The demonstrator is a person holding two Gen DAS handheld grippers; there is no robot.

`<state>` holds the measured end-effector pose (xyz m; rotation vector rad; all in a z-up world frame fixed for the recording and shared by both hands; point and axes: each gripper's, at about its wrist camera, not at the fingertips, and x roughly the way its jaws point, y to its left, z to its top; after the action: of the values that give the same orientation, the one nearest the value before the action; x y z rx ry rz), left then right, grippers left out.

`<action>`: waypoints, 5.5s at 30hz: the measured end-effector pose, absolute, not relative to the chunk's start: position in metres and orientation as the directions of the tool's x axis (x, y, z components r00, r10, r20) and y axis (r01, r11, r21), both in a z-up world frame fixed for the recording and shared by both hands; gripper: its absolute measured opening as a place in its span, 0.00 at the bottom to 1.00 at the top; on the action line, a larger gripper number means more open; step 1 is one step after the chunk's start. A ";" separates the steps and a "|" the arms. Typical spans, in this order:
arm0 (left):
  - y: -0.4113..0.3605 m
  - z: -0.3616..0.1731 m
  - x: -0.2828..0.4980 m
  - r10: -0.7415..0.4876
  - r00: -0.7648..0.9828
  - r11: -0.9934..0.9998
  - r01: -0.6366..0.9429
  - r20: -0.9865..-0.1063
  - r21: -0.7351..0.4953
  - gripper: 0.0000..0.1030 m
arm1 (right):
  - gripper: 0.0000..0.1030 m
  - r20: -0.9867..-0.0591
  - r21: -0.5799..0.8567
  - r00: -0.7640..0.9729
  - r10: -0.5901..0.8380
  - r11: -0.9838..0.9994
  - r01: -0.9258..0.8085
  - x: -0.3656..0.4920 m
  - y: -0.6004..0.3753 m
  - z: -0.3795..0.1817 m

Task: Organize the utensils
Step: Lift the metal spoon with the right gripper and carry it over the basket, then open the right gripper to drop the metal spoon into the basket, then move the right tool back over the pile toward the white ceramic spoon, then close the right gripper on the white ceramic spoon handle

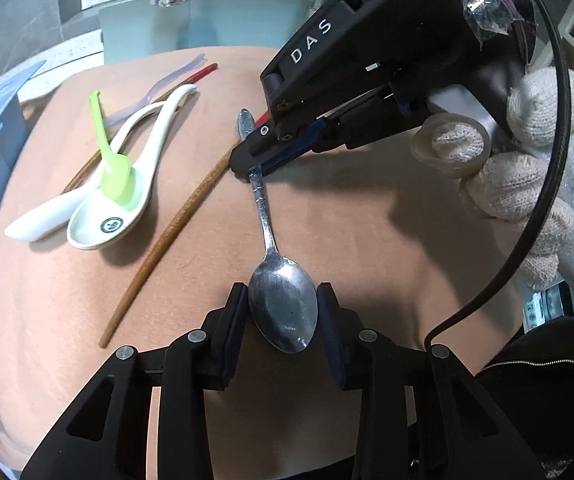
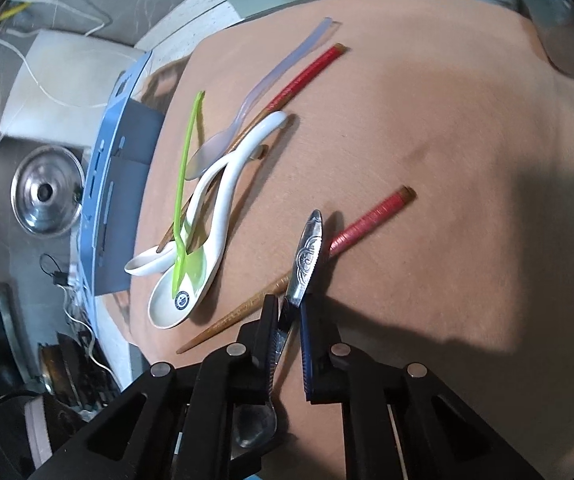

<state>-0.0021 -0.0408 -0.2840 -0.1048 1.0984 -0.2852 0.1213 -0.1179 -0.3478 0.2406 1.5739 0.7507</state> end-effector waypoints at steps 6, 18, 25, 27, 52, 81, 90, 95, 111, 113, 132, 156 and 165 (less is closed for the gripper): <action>-0.042 -0.282 0.002 -0.303 0.422 0.950 0.200 -0.854 -0.239 0.33 | 0.07 -0.767 0.642 -0.162 0.621 0.743 -0.190 0.123 -0.139 -0.345; -0.019 -0.228 -0.013 -0.273 0.505 0.959 0.212 -0.818 -0.189 0.33 | 0.06 -0.711 0.698 -0.105 0.695 0.681 -0.223 0.122 -0.114 -0.289; 0.032 -0.205 -0.029 -0.240 0.544 0.969 0.186 -0.804 -0.164 0.33 | 0.05 -0.679 0.723 -0.100 0.728 0.637 -0.267 0.110 -0.056 -0.258; 0.049 -0.201 -0.033 -0.230 0.552 0.972 0.176 -0.801 -0.158 0.33 | 0.05 -0.671 0.729 -0.101 0.735 0.627 -0.275 0.107 -0.038 -0.252; 0.234 -0.245 -0.024 -0.156 0.492 0.988 0.066 -0.857 -0.141 0.32 | 0.05 -0.721 0.692 -0.206 0.661 0.672 -0.264 0.127 0.181 -0.294; 0.253 -0.286 0.006 -0.167 0.371 0.983 -0.012 -0.914 -0.184 0.33 | 0.07 -0.829 0.558 -0.270 0.490 0.762 -0.329 0.142 0.243 -0.346; 0.252 -0.283 0.011 -0.154 0.365 0.984 -0.024 -0.918 -0.174 0.33 | 0.20 -0.823 0.566 -0.277 0.495 0.748 -0.347 0.140 0.244 -0.343; 0.253 -0.282 0.010 -0.141 0.361 0.986 -0.034 -0.922 -0.164 0.35 | 0.22 -0.828 0.559 -0.262 0.495 0.754 -0.343 0.139 0.243 -0.339; 0.250 -0.215 -0.025 -0.098 0.503 0.986 -0.068 -0.859 -0.152 0.35 | 0.33 -0.766 0.608 -0.121 0.632 0.648 -0.458 0.131 0.118 -0.261; 0.246 -0.205 -0.023 -0.095 0.522 0.987 -0.063 -0.848 -0.150 0.35 | 0.41 -0.767 0.587 -0.061 0.638 0.661 -0.468 0.130 0.085 -0.251; 0.090 -0.212 0.009 -0.303 0.463 0.951 0.203 -0.833 -0.233 0.35 | 0.74 -0.778 0.508 0.189 0.599 0.777 -0.371 0.128 -0.120 -0.254; 0.041 -0.263 0.011 -0.278 0.398 0.961 0.130 -0.875 -0.246 0.35 | 0.35 -0.776 0.627 -0.083 0.625 0.751 -0.208 0.157 -0.079 -0.346; 0.028 -0.272 0.019 -0.245 0.387 0.968 0.155 -0.889 -0.199 0.35 | 0.31 -0.786 0.616 -0.092 0.611 0.760 -0.207 0.162 -0.068 -0.345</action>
<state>0.0194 0.0280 -0.2722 -0.0888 1.1455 -0.2547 0.1623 -0.0681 -0.3451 0.3420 1.5183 0.7056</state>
